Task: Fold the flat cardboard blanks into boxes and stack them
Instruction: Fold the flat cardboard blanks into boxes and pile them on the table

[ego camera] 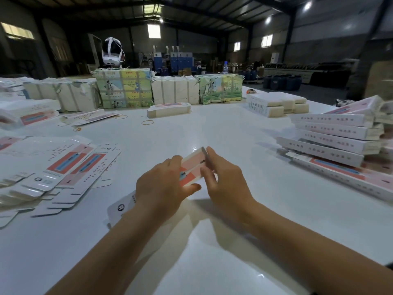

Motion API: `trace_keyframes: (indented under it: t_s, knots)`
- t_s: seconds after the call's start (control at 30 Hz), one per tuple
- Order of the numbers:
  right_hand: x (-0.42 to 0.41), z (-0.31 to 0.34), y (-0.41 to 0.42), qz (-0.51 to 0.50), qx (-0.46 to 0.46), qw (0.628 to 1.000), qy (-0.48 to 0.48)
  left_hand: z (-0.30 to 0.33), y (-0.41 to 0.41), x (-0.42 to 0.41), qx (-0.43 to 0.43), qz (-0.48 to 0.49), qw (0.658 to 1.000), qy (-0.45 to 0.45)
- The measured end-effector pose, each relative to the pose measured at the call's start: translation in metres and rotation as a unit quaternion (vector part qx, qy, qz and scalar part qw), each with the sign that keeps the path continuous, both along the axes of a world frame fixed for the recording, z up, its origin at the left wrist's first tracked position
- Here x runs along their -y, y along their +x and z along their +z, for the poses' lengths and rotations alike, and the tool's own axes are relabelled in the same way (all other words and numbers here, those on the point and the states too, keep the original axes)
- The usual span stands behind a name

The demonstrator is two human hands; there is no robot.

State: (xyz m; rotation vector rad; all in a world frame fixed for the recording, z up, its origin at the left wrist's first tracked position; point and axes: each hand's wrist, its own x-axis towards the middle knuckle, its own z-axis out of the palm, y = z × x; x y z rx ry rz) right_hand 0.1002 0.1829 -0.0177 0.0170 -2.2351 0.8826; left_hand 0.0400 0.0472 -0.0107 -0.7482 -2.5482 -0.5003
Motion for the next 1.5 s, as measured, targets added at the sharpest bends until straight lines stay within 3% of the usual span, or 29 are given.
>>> trace_keyframes:
  t_s: [0.13, 0.27, 0.47, 0.57, 0.7, 0.97, 1.17, 1.5]
  knots:
    - [-0.001, 0.007, 0.0, 0.048, 0.016, 0.978, -0.203, 0.0, -0.003, 0.003, -0.032, -0.001, 0.999, -0.003]
    - [-0.006, 0.018, 0.0, 0.122, 0.04, 0.896, -0.425, -0.003, -0.004, 0.005, -0.083, -0.029, 0.996, 0.017]
    - [-0.01, 0.02, 0.001, 0.115, -0.001, 0.879, -0.463, -0.005, -0.009, 0.005, -0.18, -0.08, 0.98, 0.033]
    - [-0.01, 0.019, 0.003, 0.115, -0.031, 0.887, -0.446, -0.007, -0.012, 0.005, -0.206, -0.091, 0.973, 0.055]
    - [-0.006, 0.02, 0.007, 0.082, -0.065, 0.933, -0.343, -0.007, -0.012, 0.004, -0.221, -0.092, 0.969, 0.065]
    - [-0.003, 0.019, 0.012, 0.02, -0.138, 0.97, -0.201, -0.005, -0.012, 0.006, -0.268, -0.079, 0.959, 0.052]
    - [-0.007, 0.019, 0.01, 0.001, -0.125, 0.969, -0.213, -0.004, -0.013, 0.005, -0.309, -0.073, 0.948, 0.025]
    - [-0.004, 0.014, 0.009, -0.094, -0.178, 0.979, 0.041, -0.004, -0.008, 0.004, -0.292, -0.068, 0.954, 0.019]
